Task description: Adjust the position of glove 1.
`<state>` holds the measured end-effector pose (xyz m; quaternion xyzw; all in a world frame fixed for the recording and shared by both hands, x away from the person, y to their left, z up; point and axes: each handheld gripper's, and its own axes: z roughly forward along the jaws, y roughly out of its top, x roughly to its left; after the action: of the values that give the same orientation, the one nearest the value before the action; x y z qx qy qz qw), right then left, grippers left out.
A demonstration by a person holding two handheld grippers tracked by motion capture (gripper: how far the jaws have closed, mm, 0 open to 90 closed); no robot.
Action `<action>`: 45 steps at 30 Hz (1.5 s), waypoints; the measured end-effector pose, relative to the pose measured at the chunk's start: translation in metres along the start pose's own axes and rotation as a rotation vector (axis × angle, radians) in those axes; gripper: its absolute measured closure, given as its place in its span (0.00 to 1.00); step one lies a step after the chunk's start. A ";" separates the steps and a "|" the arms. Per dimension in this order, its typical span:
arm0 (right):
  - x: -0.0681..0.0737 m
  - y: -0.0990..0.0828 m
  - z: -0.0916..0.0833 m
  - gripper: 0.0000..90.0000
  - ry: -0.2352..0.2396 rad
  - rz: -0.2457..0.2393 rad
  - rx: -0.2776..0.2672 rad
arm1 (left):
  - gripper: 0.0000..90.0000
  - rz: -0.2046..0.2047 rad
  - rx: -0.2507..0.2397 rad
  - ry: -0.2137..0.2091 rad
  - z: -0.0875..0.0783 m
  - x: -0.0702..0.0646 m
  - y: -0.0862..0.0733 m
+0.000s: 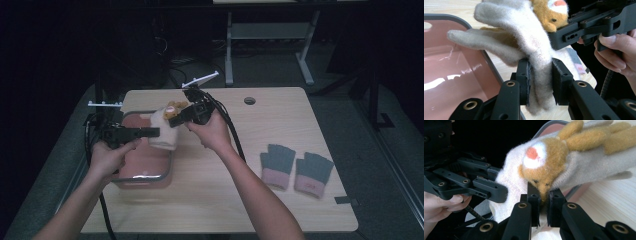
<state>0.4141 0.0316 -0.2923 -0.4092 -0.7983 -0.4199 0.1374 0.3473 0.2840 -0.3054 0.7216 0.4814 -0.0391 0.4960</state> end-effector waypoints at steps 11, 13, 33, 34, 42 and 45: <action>0.008 0.012 0.024 0.92 0.028 -0.010 0.020 | 0.78 -0.024 -0.008 0.023 -0.018 0.017 -0.005; 0.008 0.013 0.029 0.92 0.034 -0.015 0.023 | 0.78 -0.031 -0.009 0.026 -0.020 0.021 -0.006; 0.000 0.018 0.077 0.92 0.076 0.010 0.094 | 0.78 -0.100 0.007 0.070 -0.027 0.053 -0.024; -0.001 0.017 0.080 0.92 0.078 0.012 0.099 | 0.78 -0.105 0.012 0.074 -0.026 0.055 -0.025; -0.014 0.008 0.103 0.92 0.063 0.046 0.131 | 0.78 -0.103 0.067 0.136 -0.014 0.063 -0.034; -0.019 0.004 0.114 0.92 0.059 0.054 0.155 | 0.78 -0.107 0.088 0.154 -0.011 0.068 -0.039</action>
<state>0.4431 0.1118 -0.3700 -0.4061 -0.8129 -0.3647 0.2033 0.3508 0.3385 -0.3629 0.7170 0.5535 -0.0311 0.4225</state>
